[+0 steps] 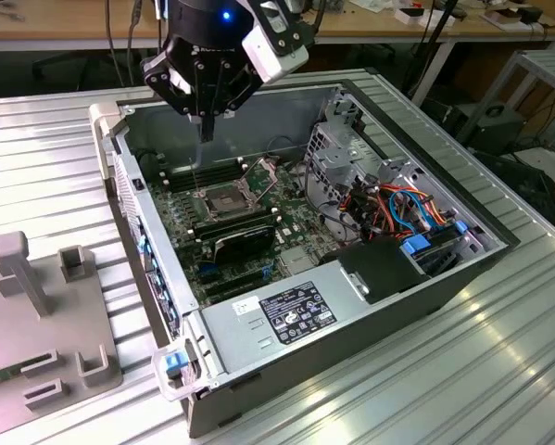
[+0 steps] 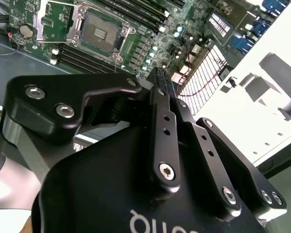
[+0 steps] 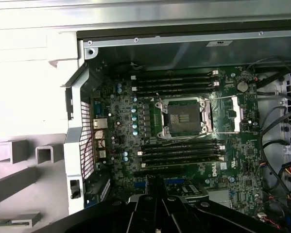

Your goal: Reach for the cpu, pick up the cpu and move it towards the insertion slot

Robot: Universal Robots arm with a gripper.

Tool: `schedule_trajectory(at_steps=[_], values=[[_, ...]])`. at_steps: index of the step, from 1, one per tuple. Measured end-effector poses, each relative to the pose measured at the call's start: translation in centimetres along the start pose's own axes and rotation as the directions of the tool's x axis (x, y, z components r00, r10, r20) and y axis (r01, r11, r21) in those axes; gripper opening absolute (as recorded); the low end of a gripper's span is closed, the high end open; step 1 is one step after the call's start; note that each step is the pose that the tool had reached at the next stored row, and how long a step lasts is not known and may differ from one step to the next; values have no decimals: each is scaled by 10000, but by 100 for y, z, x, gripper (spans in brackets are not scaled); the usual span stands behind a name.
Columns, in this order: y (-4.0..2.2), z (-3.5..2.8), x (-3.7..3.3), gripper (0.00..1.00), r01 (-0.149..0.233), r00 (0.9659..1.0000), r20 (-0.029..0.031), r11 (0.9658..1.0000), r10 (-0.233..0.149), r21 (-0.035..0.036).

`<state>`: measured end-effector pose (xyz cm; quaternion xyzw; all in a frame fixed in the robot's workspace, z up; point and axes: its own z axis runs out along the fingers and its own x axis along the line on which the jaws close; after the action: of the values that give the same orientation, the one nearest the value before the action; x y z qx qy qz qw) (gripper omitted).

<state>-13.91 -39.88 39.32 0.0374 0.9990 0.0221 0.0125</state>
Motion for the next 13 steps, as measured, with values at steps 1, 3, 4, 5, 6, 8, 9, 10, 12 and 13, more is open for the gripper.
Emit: schedule_trajectory(at_steps=[1,3,4,5,6,8,9,10,12,13], values=[[-1,0,7,11,0,10000,0,10000,0,0],[-2,0,25,11,-1,10000,-1,10000,1,0],[-2,0,31,11,-1,10000,-1,10000,1,1],[-3,0,38,11,0,10000,-2,10000,0,0],[-3,0,43,11,-1,10000,-3,10000,1,0],[-5,1,67,11,-1,10000,-4,10000,1,0],[-6,1,78,11,-1,10000,-5,10000,1,0],[-7,1,87,11,-1,10000,-6,10000,1,1],[-8,2,106,11,-1,10000,-10,10000,1,1],[-9,3,116,11,-1,10000,-12,10000,1,1]])
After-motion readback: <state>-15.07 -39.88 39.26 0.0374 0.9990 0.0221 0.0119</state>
